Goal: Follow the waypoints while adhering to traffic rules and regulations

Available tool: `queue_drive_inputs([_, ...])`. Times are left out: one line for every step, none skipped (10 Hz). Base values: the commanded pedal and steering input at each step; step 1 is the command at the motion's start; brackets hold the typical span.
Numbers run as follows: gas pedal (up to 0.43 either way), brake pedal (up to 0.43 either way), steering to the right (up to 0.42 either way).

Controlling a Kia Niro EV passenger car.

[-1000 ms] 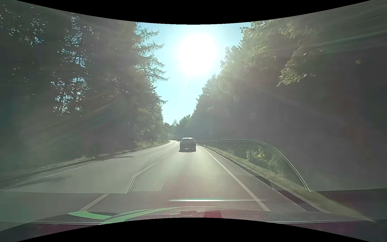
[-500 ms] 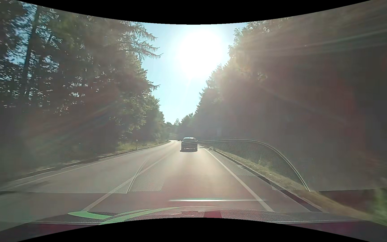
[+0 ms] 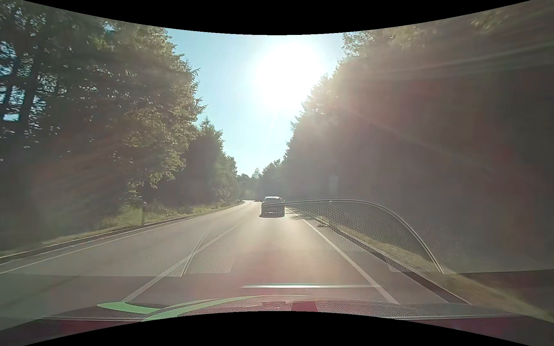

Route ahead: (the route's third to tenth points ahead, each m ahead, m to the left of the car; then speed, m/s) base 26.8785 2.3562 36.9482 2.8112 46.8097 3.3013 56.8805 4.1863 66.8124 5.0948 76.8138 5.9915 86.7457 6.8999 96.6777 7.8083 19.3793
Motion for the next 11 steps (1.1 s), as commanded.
queue_drive_inputs([0.087, 0.000, -0.007])
queue_drive_inputs([0.087, 0.000, -0.007])
queue_drive_inputs([0.087, 0.000, -0.006])
queue_drive_inputs([0.087, 0.000, -0.006])
queue_drive_inputs([0.087, 0.000, -0.004])
queue_drive_inputs([0.087, 0.000, -0.004])
queue_drive_inputs([0.087, 0.000, -0.004])
queue_drive_inputs([0.087, 0.000, -0.004])
queue_drive_inputs([0.087, 0.000, -0.004])
queue_drive_inputs([0.087, 0.000, -0.004])
queue_drive_inputs([0.087, 0.000, -0.004])
